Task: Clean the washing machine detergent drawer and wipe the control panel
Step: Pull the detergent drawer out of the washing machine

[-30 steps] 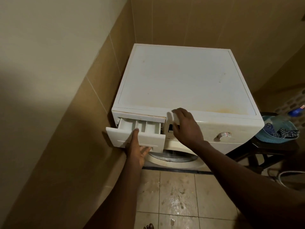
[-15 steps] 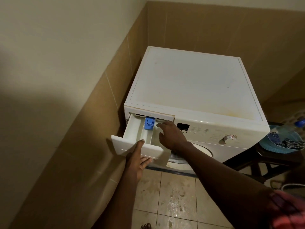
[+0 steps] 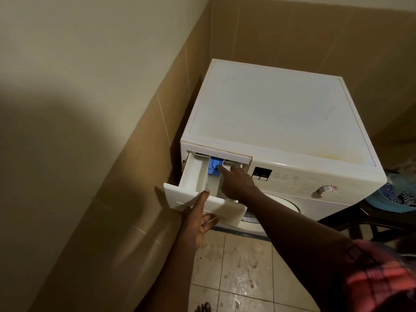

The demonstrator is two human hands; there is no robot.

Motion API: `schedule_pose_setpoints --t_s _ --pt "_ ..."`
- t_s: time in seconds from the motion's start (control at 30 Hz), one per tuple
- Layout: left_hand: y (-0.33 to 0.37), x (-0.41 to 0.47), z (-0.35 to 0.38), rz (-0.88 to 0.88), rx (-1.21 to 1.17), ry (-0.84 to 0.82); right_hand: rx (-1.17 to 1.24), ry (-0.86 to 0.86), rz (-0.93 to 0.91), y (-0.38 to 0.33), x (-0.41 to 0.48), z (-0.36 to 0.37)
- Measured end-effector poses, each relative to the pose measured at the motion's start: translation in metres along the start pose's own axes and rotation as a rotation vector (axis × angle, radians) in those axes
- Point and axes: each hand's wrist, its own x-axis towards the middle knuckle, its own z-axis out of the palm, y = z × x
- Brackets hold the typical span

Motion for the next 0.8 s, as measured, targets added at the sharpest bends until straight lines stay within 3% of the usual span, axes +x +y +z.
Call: schedule_pose_setpoints --t_s 0.4,0.8 --pt "0.008 -0.002 -0.003 -0.055 0.037 -0.052 -0.249 -0.012 0.050 -0.007 0.005 -0.005" --pt "0.021 -0.008 0.003 -0.124 -0.067 -0.033 -0.151 -0.045 0.110 -0.014 0.002 -0.006"
